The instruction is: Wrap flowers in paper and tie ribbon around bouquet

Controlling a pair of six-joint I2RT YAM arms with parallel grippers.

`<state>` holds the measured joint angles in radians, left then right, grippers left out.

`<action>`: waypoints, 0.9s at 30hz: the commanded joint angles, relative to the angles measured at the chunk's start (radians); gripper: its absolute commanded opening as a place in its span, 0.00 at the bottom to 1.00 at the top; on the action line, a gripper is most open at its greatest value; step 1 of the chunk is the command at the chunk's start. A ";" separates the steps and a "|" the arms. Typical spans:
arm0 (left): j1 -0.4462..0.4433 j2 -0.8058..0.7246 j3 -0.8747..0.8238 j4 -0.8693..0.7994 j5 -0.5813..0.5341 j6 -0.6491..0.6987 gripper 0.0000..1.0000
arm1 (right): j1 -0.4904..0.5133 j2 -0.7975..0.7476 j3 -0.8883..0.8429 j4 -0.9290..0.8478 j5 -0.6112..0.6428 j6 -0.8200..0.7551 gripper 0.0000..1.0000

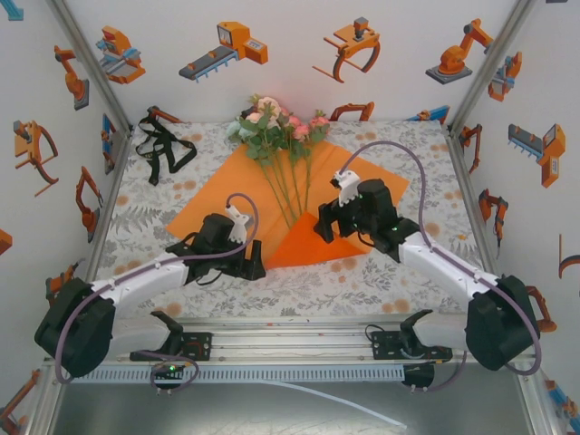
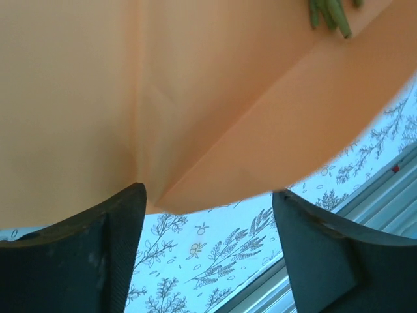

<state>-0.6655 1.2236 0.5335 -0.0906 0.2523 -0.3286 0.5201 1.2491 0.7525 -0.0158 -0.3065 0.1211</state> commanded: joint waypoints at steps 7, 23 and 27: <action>-0.015 0.169 0.085 0.151 -0.002 0.032 0.58 | 0.000 0.221 0.051 -0.051 -0.010 0.057 0.80; -0.049 0.018 0.010 0.110 0.080 -0.002 0.00 | -0.009 0.086 0.012 -0.088 -0.202 -0.001 0.00; -0.111 -0.118 -0.022 0.087 0.072 -0.033 0.00 | -0.009 -0.080 -0.097 -0.067 -0.226 0.066 0.00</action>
<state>-0.7479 1.1763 0.5312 0.0254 0.3038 -0.3328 0.5163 1.2549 0.7197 -0.0723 -0.4854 0.1326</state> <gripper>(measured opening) 0.007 0.005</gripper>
